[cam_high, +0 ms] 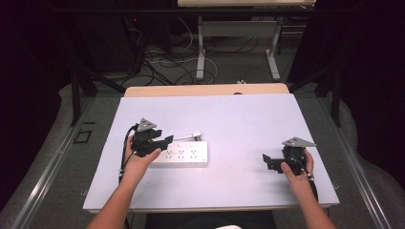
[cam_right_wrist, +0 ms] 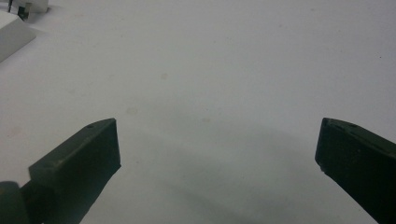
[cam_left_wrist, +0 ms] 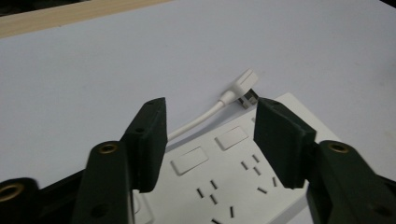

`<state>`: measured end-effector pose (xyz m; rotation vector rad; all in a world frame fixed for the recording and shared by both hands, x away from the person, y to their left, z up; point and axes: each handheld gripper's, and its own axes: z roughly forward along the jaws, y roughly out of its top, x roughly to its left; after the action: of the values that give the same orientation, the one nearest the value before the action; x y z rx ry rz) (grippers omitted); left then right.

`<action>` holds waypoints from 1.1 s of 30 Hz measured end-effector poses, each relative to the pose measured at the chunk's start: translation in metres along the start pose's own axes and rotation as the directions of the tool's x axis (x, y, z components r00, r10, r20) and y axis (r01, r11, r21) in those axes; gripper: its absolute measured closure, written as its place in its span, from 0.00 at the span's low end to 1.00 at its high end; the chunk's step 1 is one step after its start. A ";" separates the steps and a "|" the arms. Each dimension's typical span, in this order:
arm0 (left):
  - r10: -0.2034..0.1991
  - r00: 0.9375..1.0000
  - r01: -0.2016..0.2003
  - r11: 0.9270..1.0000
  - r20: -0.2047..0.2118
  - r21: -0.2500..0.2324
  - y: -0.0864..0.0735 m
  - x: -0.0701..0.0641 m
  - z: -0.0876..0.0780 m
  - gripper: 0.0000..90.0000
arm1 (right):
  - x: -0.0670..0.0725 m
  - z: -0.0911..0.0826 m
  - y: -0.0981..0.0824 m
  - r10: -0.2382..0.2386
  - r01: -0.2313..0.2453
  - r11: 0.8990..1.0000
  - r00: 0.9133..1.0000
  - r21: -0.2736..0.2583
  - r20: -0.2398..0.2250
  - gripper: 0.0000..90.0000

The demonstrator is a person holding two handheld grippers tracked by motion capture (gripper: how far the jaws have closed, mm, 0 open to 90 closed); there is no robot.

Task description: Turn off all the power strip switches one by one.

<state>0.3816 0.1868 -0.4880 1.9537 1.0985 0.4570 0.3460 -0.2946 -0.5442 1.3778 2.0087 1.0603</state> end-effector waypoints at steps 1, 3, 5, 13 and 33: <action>-0.006 1.000 0.006 1.000 -0.006 -0.004 -0.003 0.003 -0.003 0.44 | 0.000 0.000 0.000 0.000 0.000 1.000 1.000 0.000 0.000 0.00; -0.031 0.999 0.031 1.000 -0.027 -0.001 -0.010 0.010 -0.009 0.42 | 0.001 0.000 0.000 0.002 -0.002 1.000 1.000 0.000 -0.001 0.00; -0.040 0.998 0.040 0.999 -0.042 -0.001 -0.017 0.016 -0.015 0.42 | 0.001 0.000 0.000 0.001 -0.001 1.000 1.000 0.001 -0.001 0.00; -0.154 0.982 0.151 0.988 -0.110 -0.028 -0.045 0.047 -0.034 0.22 | 0.001 0.000 0.000 0.003 -0.003 1.000 1.000 0.002 0.002 0.00; -0.332 0.933 0.328 0.943 -0.135 -0.051 -0.090 0.092 -0.049 0.00 | 0.000 0.002 -0.001 0.008 -0.008 1.000 1.000 0.011 -0.002 0.00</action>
<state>0.3531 0.3113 -0.5391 1.6866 1.4735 0.4284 0.3470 -0.2947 -0.5467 1.3927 2.0153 1.0560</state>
